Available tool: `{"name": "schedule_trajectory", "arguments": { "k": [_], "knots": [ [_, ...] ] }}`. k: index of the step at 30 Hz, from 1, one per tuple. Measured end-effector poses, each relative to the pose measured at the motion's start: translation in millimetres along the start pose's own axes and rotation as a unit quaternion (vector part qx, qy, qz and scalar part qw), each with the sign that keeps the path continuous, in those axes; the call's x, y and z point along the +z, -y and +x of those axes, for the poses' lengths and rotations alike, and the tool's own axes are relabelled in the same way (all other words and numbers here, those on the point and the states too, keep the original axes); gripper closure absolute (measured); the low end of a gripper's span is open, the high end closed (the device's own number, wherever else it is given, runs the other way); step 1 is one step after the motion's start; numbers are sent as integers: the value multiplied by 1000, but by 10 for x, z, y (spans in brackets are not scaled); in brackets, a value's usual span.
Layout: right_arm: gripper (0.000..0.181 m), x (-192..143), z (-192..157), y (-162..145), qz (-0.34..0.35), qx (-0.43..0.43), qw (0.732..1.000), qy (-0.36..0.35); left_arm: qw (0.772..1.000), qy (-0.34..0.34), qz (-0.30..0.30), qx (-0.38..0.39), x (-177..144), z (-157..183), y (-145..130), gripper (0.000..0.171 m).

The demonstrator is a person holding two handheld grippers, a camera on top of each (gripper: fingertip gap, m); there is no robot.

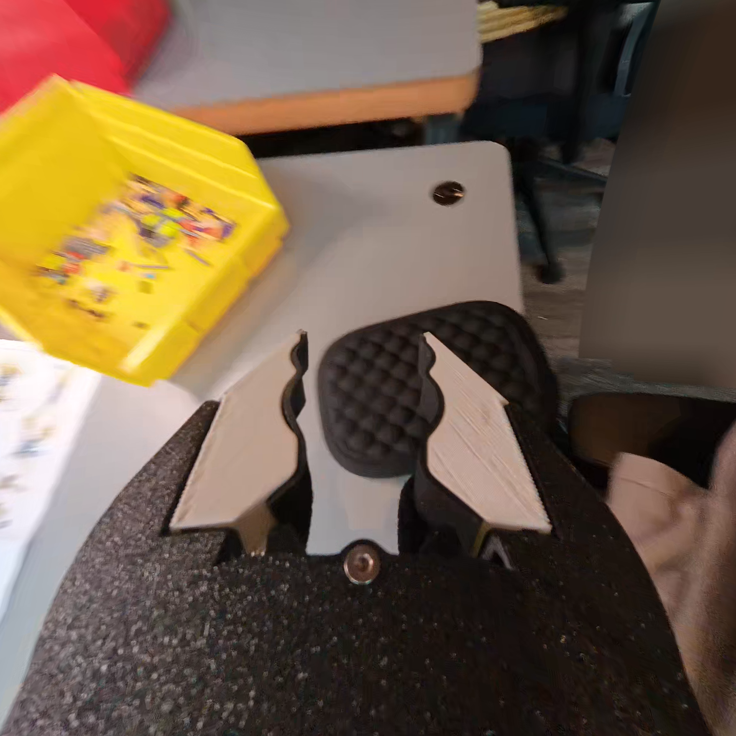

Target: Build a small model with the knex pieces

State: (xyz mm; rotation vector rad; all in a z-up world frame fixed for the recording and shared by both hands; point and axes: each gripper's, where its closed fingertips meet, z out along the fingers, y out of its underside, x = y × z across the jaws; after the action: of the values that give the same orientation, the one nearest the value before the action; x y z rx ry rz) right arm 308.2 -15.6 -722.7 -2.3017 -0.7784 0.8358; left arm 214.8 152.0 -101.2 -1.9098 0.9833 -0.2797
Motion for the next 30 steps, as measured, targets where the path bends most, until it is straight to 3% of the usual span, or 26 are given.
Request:
{"name": "schedule_trajectory", "arguments": {
  "k": [2, 6, 11, 15, 18, 22, 26, 30],
  "knots": [
    [143, 544, -38, -296, -52, -24, 998, 12, 997, 76, 24, 21, 10, -190, -16, 109],
    [136, 1245, -231, -795, -132, 17, 990, 56, 993, 113, -2, -34, 101, -320, -242, 94],
    [138, 1585, -465, -1066, -132, -2, 989, 60, 982, 146, -29, -117, 108, -494, -413, 97],
    [135, 1804, -433, -872, -107, -52, 993, 20, 975, 169, -47, -138, 188, -547, -429, 97],
    [135, 1943, -355, -930, -127, -87, 988, 4, 972, 179, -56, -143, 260, -588, -391, 97],
    [136, 2026, -358, -981, -129, -133, 983, 13, 969, 184, -83, -146, 351, -627, -451, 98],
    [157, 2096, -275, -927, -114, -179, 977, 0, 963, 191, -103, -157, 381, -680, -562, 99],
    [144, 2066, -400, -978, -105, -200, 974, 23, 959, 193, -111, -173, 398, -699, -652, 99]
  ]
}}
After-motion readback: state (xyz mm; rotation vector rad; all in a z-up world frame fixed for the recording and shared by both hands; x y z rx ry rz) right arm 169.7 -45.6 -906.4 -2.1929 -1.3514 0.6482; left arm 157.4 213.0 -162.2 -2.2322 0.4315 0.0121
